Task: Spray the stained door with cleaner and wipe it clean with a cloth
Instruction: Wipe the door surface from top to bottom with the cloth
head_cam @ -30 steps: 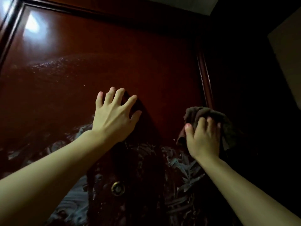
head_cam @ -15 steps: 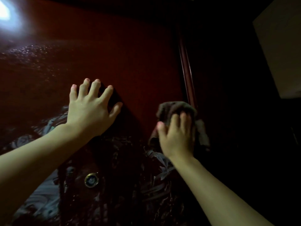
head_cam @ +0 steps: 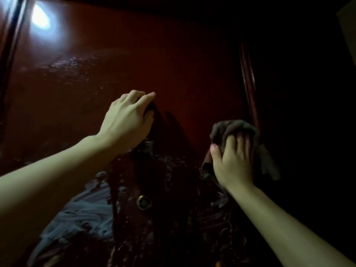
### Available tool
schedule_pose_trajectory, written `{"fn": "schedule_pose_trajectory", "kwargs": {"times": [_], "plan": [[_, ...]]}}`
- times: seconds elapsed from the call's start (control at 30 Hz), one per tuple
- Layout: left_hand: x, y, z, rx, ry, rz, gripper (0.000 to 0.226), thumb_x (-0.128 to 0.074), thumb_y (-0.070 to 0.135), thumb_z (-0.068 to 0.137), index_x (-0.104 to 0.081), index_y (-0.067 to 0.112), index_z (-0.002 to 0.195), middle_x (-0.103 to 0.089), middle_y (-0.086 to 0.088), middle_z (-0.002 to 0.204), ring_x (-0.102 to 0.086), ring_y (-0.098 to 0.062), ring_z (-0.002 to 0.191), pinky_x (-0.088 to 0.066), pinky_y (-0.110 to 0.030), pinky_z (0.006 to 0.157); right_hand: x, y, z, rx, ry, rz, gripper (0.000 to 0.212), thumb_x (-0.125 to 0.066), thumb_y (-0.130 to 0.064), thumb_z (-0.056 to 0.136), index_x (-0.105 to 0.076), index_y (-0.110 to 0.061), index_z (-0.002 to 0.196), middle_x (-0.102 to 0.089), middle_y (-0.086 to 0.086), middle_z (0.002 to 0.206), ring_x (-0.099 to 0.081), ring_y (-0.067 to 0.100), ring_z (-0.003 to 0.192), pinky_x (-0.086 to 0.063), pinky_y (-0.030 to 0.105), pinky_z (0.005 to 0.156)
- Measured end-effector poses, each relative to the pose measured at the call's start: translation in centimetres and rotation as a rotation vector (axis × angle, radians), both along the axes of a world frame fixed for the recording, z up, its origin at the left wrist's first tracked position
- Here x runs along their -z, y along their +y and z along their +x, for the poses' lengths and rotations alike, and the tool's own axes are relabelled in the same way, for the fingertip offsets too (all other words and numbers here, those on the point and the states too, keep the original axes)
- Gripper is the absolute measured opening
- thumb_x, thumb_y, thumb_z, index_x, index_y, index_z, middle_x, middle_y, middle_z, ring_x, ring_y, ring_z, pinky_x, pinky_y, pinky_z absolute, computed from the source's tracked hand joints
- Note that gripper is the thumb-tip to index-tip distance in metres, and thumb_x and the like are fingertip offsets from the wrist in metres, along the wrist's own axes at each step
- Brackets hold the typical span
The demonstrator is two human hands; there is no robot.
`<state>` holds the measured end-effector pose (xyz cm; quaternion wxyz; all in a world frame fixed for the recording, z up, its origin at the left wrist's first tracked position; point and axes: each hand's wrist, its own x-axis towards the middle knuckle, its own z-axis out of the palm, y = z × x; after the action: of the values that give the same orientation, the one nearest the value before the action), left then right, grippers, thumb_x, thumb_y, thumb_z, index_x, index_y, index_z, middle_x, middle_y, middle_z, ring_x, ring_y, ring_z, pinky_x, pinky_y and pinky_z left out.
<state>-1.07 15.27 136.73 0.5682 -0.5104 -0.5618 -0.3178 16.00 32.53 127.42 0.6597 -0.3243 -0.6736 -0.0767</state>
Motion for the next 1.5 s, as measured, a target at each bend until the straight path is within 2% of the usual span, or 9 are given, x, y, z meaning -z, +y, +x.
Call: {"fn": "schedule_pose_trajectory", "kwargs": {"times": [0.2, 0.43, 0.67, 0.87, 1.0, 1.1, 1.27, 1.37, 1.5], "plan": [[1.1, -4.6, -5.6, -0.022, -0.100, 0.135, 0.054, -0.047, 0.017, 0.086, -0.046, 0.013, 0.140, -0.038, -0.018, 0.146, -0.030, -0.038, 0.136, -0.028, -0.051, 0.108, -4.5, -7.8, -9.0, 0.048, -0.222, 0.256, 0.058, -0.037, -0.050, 0.093, -0.037, -0.013, 0.139, -0.025, 0.014, 0.153, -0.011, 0.031, 0.143, 0.002, 0.048, 0.116], [2.3, -9.7, -11.3, -0.086, -0.291, 0.216, 0.070, -0.057, 0.014, 0.087, -0.026, 0.017, 0.149, -0.026, -0.014, 0.152, -0.025, -0.036, 0.137, -0.022, -0.048, 0.112, -3.4, -13.3, -15.4, -0.256, -0.426, 0.362, 0.055, -0.040, -0.039, 0.097, -0.034, -0.008, 0.142, -0.015, 0.018, 0.155, -0.001, 0.033, 0.143, 0.013, 0.029, 0.110], [2.7, -14.1, -15.5, -0.048, -0.324, 0.134, 0.066, -0.051, 0.004, 0.086, -0.030, 0.016, 0.147, -0.029, -0.011, 0.147, -0.037, -0.035, 0.131, -0.037, -0.047, 0.106, -5.5, -12.6, -15.6, 0.046, 0.023, 0.052, 0.066, -0.029, -0.050, 0.087, -0.039, -0.007, 0.136, -0.030, 0.020, 0.149, -0.017, 0.036, 0.141, -0.002, 0.051, 0.115], [3.3, -16.1, -17.3, 0.069, -0.271, -0.003, 0.073, -0.041, -0.003, 0.079, -0.032, 0.024, 0.147, -0.024, -0.006, 0.153, -0.045, -0.037, 0.127, -0.043, -0.047, 0.102, -2.7, -20.2, -24.2, -0.011, -0.284, 0.374, 0.055, -0.038, -0.045, 0.080, -0.058, -0.007, 0.115, -0.054, 0.019, 0.125, -0.043, 0.038, 0.124, -0.026, 0.057, 0.107], [3.8, -17.6, -18.3, 0.077, -0.188, -0.063, 0.073, -0.044, -0.009, 0.077, -0.037, 0.018, 0.144, -0.024, -0.010, 0.154, -0.043, -0.037, 0.130, -0.044, -0.045, 0.101, -1.2, -21.9, -27.0, -0.226, -0.508, 0.454, 0.063, -0.032, -0.050, 0.086, -0.044, -0.016, 0.138, -0.034, 0.013, 0.148, -0.017, 0.030, 0.141, -0.013, 0.044, 0.113], [3.9, -18.8, -19.0, 0.075, -0.125, -0.042, 0.072, -0.045, -0.015, 0.075, -0.043, 0.014, 0.141, -0.029, -0.012, 0.152, -0.044, -0.037, 0.129, -0.042, -0.039, 0.100, -2.9, -21.2, -27.1, -0.255, -0.397, 0.450, 0.058, -0.039, -0.046, 0.084, -0.050, -0.007, 0.126, -0.042, 0.022, 0.139, -0.028, 0.044, 0.134, -0.017, 0.048, 0.111], [3.5, -20.5, -21.4, -0.010, -0.077, -0.037, 0.073, -0.040, -0.010, 0.076, -0.038, 0.013, 0.145, -0.030, -0.011, 0.153, -0.030, -0.029, 0.141, -0.037, -0.043, 0.110, -7.4, -24.4, -28.2, -0.031, -0.289, 0.355, 0.053, -0.041, -0.047, 0.090, -0.044, -0.017, 0.133, -0.034, 0.007, 0.145, -0.022, 0.030, 0.136, -0.021, 0.048, 0.107], [4.1, -21.1, -22.4, -0.022, -0.075, -0.017, 0.068, -0.028, 0.016, 0.078, -0.038, 0.014, 0.144, -0.032, -0.009, 0.152, -0.036, -0.028, 0.137, -0.043, -0.046, 0.105, -4.8, -26.1, -30.7, -0.100, -0.396, 0.469, 0.053, -0.047, -0.042, 0.087, -0.050, -0.014, 0.131, -0.043, 0.011, 0.141, -0.028, 0.033, 0.136, -0.023, 0.049, 0.108], [5.3, -21.1, -22.6, -0.108, -0.006, -0.055, 0.066, -0.033, 0.011, 0.077, -0.042, 0.008, 0.142, -0.037, -0.015, 0.149, -0.037, -0.033, 0.136, -0.037, -0.043, 0.109, 0.5, -24.7, -29.9, -0.214, -0.518, 0.495, 0.056, -0.042, -0.044, 0.086, -0.049, -0.014, 0.133, -0.046, 0.010, 0.140, -0.028, 0.030, 0.137, -0.019, 0.041, 0.113]]}}
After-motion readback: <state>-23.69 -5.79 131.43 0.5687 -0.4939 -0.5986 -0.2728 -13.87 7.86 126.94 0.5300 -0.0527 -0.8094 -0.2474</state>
